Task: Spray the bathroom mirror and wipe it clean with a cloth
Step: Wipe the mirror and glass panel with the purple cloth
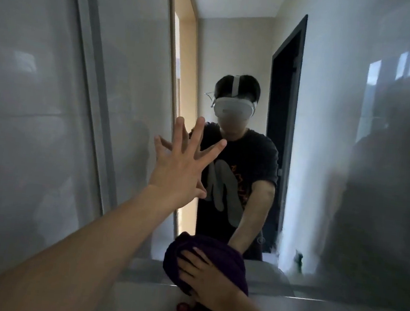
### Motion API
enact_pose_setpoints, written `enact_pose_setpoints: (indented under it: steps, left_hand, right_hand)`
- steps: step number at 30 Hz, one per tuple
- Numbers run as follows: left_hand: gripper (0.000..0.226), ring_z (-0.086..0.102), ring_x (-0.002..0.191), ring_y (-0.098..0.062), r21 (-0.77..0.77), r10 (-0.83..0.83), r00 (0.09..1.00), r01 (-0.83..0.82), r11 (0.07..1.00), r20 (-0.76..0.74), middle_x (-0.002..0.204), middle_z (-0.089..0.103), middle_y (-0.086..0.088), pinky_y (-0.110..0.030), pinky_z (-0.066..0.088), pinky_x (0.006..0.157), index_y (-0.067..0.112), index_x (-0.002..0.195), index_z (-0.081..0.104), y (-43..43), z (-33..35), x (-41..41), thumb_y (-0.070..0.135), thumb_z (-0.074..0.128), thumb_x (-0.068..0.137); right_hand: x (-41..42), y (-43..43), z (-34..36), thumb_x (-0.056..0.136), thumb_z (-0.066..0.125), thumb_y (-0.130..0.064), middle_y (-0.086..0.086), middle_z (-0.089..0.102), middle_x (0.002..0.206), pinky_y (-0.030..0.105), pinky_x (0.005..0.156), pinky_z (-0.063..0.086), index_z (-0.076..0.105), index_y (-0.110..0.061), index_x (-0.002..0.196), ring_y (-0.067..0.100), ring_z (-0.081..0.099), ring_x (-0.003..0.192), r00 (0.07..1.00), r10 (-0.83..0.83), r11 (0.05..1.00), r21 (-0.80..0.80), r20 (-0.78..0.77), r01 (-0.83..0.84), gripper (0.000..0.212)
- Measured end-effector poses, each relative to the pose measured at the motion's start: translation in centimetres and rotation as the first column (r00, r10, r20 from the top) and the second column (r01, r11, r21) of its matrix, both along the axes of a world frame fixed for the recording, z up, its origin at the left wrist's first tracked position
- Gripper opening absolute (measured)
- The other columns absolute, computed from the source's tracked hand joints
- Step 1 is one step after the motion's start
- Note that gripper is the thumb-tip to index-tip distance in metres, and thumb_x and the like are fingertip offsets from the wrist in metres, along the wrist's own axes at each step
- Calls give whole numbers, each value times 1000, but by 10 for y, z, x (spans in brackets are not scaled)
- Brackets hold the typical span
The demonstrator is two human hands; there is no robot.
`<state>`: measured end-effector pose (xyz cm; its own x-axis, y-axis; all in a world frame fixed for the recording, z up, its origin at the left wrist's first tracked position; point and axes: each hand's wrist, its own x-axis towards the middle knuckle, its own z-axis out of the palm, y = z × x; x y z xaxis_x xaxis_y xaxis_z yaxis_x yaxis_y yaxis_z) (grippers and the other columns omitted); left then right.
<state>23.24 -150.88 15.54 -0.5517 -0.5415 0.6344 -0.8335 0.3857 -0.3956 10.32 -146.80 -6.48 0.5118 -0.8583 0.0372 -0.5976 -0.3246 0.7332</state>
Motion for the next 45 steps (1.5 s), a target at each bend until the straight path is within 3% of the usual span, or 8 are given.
enact_pose_setpoints:
  steps: [7,14,19,25,29,35,42,45]
  left_hand:
    - [136,-37,143,-50,-7,-7,1000,7,1000,-12,157,-48,-10,-83,21,108,53,153,-22,-5,-1,-2,80,74,62]
    - [147,-17,150,-57,-74,-35,999,34,997,-14,167,-29,-14,-86,29,99,51,152,-25,-10,-2,0,83,77,51]
    - [134,-10,153,-51,-24,-32,998,31,999,-51,168,-24,-13,-79,23,111,50,154,-21,1,1,-5,79,73,64]
    - [84,4,157,-35,-106,-418,908,413,905,-32,172,5,-11,-58,11,124,37,163,14,50,-1,-83,57,50,90]
    - [75,-7,158,-35,-12,-427,899,430,903,102,173,-5,-7,-74,8,117,41,162,12,77,-10,-171,52,46,96]
    - [73,-4,157,-43,-226,-342,921,379,897,190,173,1,-12,-84,6,108,41,161,18,55,-33,-196,55,45,95]
    - [79,0,156,-46,-358,-396,904,427,830,161,172,5,-17,-84,-4,109,36,162,22,37,-43,-204,50,50,90]
    - [79,3,156,-48,-385,-410,897,441,810,166,171,6,-19,-84,-6,109,33,162,23,33,-44,-205,50,50,90]
  right_hand:
    - [-102,48,2,71,74,-61,-18,68,129,40,122,7,75,-39,116,10,60,127,995,-47,998,-32,82,50,49]
    - [-217,84,30,83,55,-46,-1,72,117,43,125,-1,56,-25,117,26,44,127,952,26,950,-304,305,72,40]
    - [-260,101,56,83,50,-47,18,67,119,54,124,2,55,-15,121,42,42,129,762,-94,829,-374,640,416,50]
    - [-169,71,48,80,55,-43,23,68,117,56,123,-5,71,-8,104,46,44,128,488,-92,746,-264,868,611,45]
    - [-122,55,14,78,58,-46,0,71,121,50,125,-6,74,-26,106,31,44,131,756,-58,937,-227,652,267,38]
    - [-163,63,-20,79,65,-48,-11,63,134,44,127,-3,67,-33,119,20,36,140,928,41,961,-268,370,65,43]
    - [-249,87,-14,77,55,-39,-4,69,123,40,126,-6,64,-24,119,23,43,128,870,150,898,-434,469,79,45]
    - [-292,101,4,74,53,-41,5,70,117,45,125,-5,68,-18,116,32,43,125,797,95,835,-484,597,263,50]
